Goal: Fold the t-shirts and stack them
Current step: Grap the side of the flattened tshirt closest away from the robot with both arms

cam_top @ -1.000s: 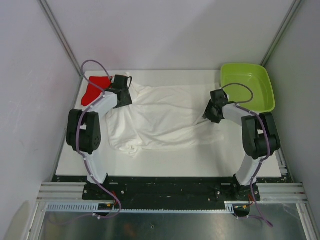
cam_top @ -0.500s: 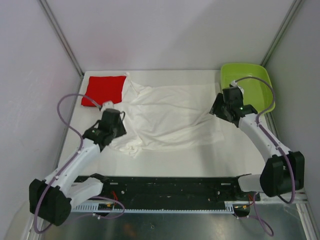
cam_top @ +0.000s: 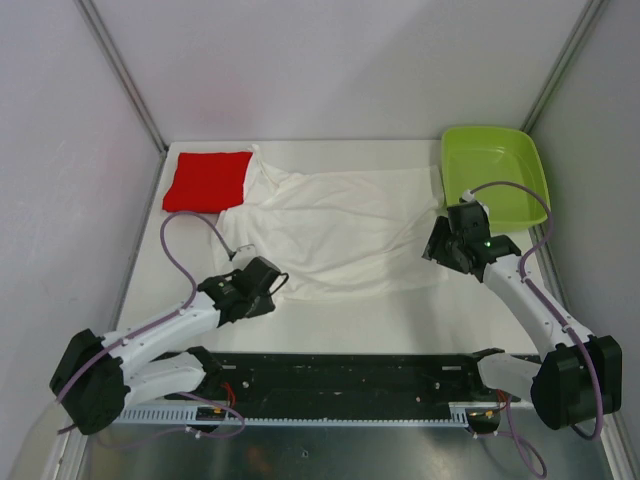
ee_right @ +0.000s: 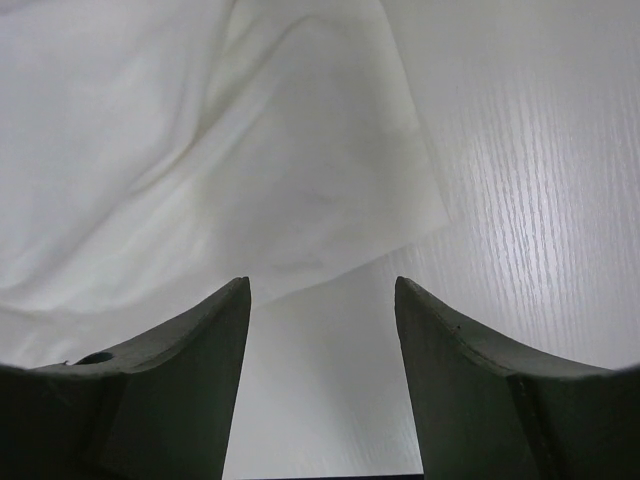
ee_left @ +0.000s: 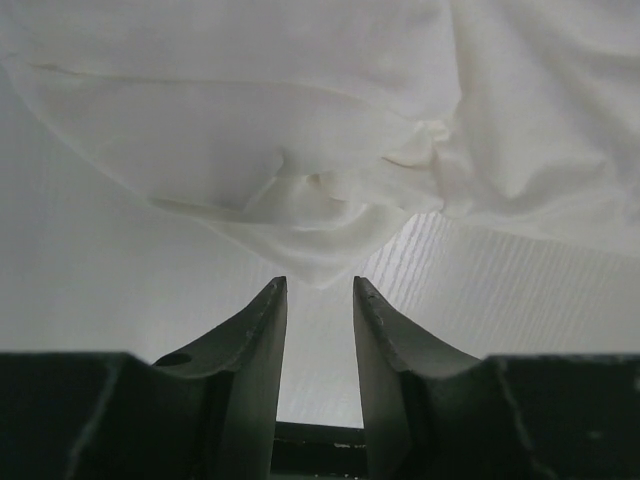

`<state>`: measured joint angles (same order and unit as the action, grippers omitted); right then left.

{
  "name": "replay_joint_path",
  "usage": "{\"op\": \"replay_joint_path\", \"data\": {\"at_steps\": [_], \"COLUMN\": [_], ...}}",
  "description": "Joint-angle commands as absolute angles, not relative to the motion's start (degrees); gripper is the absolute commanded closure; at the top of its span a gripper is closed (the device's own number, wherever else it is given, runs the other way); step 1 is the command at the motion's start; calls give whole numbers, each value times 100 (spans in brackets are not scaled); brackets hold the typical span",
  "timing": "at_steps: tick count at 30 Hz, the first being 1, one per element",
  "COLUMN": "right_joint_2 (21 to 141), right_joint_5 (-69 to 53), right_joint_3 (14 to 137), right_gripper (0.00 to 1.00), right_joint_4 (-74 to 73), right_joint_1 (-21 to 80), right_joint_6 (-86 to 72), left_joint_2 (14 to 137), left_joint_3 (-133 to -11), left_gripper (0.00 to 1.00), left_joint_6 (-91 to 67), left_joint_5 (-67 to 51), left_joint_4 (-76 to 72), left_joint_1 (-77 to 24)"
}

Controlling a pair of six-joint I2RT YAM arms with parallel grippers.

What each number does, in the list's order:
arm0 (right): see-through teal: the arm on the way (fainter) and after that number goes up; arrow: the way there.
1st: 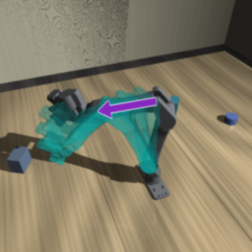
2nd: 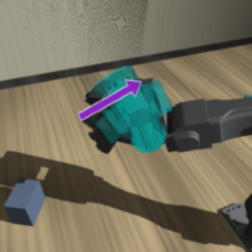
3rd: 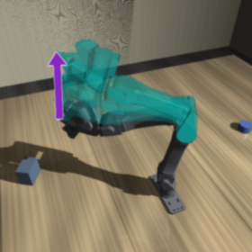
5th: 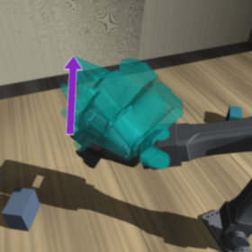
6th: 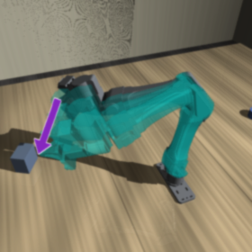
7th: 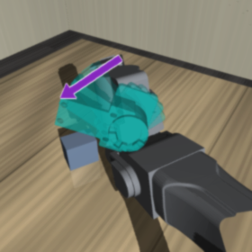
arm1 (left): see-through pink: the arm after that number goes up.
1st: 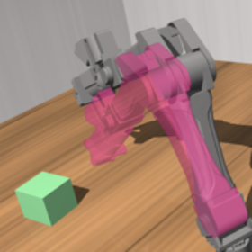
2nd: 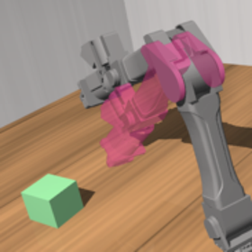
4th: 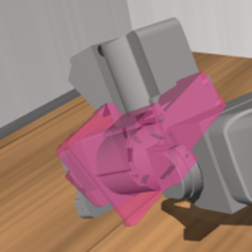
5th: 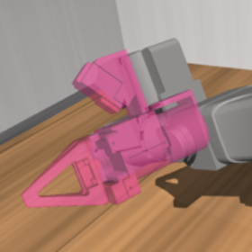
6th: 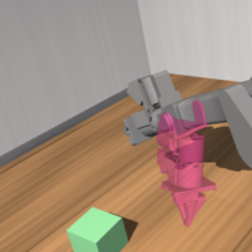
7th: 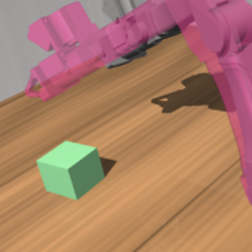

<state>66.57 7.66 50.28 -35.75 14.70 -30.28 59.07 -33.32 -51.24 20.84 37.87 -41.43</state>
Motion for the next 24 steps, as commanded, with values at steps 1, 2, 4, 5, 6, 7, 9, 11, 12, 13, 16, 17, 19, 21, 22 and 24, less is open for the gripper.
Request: {"op": "replay_joint_path", "data": {"at_steps": [1,2,4,5,6,7,9,11,12,13,16,17,19,21,22,24], "right_joint_2": [6410,6391,6361,6345,6323,6299,6270,6268,6267,6267,6272,6283,6297,6296,6299,6292], "right_joint_5": [776,775,772,768,766,770,781,793,801,800,802,801,811,816,821,842], "right_joint_3": [4888,4852,4792,4769,4749,4730,4700,4669,4650,4632,4573,4554,4522,4490,4473,4443], "right_gripper": [36,36,36,36,36,36,36,36,36,36,35,35,35,35,35,35], "right_joint_4": [-3562,-3552,-3538,-3536,-3539,-3536,-3545,-3545,-3539,-3527,-3487,-3475,-3455,-3441,-3434,-3429], "right_joint_1": [1525,1536,1549,1552,1554,1555,1560,1559,1562,1563,1566,1570,1570,1577,1579,1581], "right_joint_6": [-3094,-3103,-3120,-3125,-3127,-3132,-3134,-3130,-3130,-3138,-3160,-3171,-3185,-3200,-3204,-3207], "left_joint_2": [6330,6430,6595,6659,6696,6732,6798,6857,6865,6869,6881,6899,6941,6963,6957,6888], "left_joint_3": [-3384,-3397,-3396,-3385,-3367,-3336,-3291,-3242,-3212,-3175,-3098,-3083,-3060,-3041,-3041,-3052], "left_gripper": [62,62,62,62,62,62,63,63,63,63,65,66,68,70,72,82], "left_joint_6": [-5654,-5670,-5685,-5681,-5662,-5643,-5623,-5633,-5642,-5647,-5640,-5641,-5640,-5638,-5627,-5586], "left_joint_5": [2474,2502,2557,2579,2582,2574,2516,2466,2455,2449,2428,2418,2417,2432,2442,2456], "left_joint_4": [3710,3701,3650,3600,3532,3431,3299,3213,3180,3141,3059,3050,3039,3040,3041,3050], "left_joint_1": [-4312,-4323,-4341,-4342,-4342,-4351,-4355,-4385,-4398,-4418,-4428,-4429,-4430,-4436,-4433,-4433]}}
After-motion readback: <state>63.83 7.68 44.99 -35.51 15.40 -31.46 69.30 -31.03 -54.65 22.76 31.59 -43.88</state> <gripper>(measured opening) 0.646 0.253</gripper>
